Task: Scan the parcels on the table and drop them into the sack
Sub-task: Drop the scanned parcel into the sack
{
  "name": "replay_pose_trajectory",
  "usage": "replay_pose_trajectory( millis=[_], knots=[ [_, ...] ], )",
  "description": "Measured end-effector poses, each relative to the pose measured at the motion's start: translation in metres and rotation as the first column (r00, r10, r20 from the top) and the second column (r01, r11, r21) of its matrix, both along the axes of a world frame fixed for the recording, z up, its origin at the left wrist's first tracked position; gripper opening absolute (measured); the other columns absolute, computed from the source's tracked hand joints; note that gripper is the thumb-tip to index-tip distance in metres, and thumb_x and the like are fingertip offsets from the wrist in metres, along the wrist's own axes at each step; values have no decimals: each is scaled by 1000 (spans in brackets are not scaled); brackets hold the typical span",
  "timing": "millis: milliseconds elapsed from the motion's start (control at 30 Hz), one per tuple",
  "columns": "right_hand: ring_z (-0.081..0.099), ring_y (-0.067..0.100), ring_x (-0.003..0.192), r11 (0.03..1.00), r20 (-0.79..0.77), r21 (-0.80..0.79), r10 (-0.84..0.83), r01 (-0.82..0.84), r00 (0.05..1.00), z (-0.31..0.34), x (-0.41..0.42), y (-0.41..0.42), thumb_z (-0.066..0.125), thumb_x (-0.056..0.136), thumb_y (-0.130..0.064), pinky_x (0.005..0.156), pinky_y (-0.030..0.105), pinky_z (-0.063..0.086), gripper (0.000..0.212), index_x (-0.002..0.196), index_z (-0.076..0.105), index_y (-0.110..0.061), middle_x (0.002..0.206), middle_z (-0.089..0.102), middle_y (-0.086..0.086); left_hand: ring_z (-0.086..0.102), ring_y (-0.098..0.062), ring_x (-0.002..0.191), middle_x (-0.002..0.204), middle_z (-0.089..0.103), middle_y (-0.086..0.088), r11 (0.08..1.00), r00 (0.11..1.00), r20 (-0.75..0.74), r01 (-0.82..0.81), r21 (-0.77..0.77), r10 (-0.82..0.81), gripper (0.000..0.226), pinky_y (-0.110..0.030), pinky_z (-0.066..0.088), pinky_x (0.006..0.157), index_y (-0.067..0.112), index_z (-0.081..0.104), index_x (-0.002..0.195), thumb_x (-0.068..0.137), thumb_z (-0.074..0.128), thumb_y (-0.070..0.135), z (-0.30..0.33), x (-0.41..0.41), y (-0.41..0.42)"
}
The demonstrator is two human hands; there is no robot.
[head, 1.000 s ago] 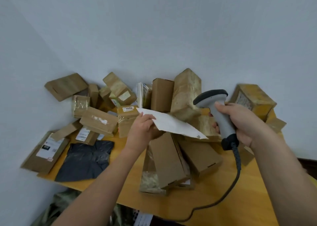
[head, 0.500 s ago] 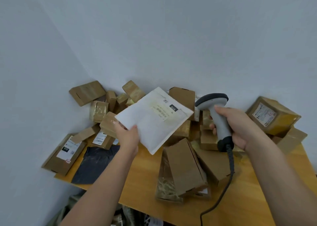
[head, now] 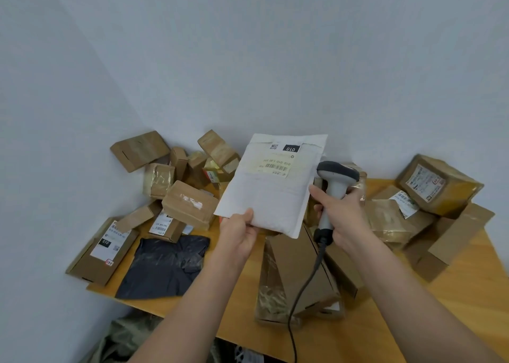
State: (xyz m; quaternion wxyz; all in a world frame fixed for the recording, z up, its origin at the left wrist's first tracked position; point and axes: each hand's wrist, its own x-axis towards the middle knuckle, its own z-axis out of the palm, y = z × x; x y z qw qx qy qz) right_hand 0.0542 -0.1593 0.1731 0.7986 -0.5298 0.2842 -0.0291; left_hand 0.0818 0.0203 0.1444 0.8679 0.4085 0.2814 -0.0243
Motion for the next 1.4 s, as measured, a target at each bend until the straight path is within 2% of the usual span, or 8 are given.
replay_pose_trajectory(
  millis=[333,500,667,867,967,1100,1233,1400],
  knots=[
    [61,15,71,983,63,-60,-171,175,983,-8,2,-28,75,84,-7,66,30,53,53,117,37,-23,97,63,8,63,-29,105,115,65,-9,916,994,32,82,393,-103,27,-48,56,75,13,57,116,95,52,-4,30,6,33],
    [58,8,85,921,156,-389,49,15,987,7,-4,-38,80,79,-19,67,25,49,64,124,34,-22,100,58,-7,64,-15,91,98,69,5,403,939,112,29,915,-324,16,-34,54,81,18,67,108,98,55,15,57,19,47],
    [63,7,97,877,149,-440,281,-191,948,5,-1,-24,88,68,-20,79,32,55,76,126,39,-24,110,61,-8,55,-16,83,82,60,13,52,782,62,-38,998,-620,22,-33,44,78,20,68,107,98,50,10,68,26,23],
    [66,14,71,881,110,-412,301,-232,947,0,-4,-17,83,74,-12,56,24,56,60,122,48,-22,98,68,4,57,-6,99,103,65,7,121,743,179,-132,984,-645,25,-37,47,95,22,67,116,93,62,13,77,25,9],
    [65,14,68,944,130,-288,204,-160,970,-2,-2,-24,80,77,-6,58,28,58,55,119,49,-19,94,68,4,44,-6,122,131,47,6,176,844,230,-163,971,-484,71,-31,37,107,25,44,142,80,78,31,70,25,17],
    [52,14,49,996,85,27,81,-83,993,-4,5,-37,79,77,-3,54,32,54,55,123,50,-9,68,60,6,43,-22,133,149,40,-3,361,912,-57,218,907,-407,112,-47,42,107,27,19,152,63,86,44,36,11,29],
    [50,13,46,991,61,116,55,-61,997,-6,7,-41,78,77,1,48,29,53,54,122,50,-8,67,59,7,67,-23,109,123,68,-8,523,726,-194,629,575,-659,64,-40,53,95,10,54,133,75,79,19,-3,-7,30],
    [53,13,51,999,15,32,-7,6,1000,-7,10,-43,73,83,0,49,29,52,50,121,43,-10,77,58,8,70,-23,96,114,72,-6,647,788,-135,578,497,-601,30,-39,58,79,14,63,120,92,61,2,-15,-9,33]
  ],
)
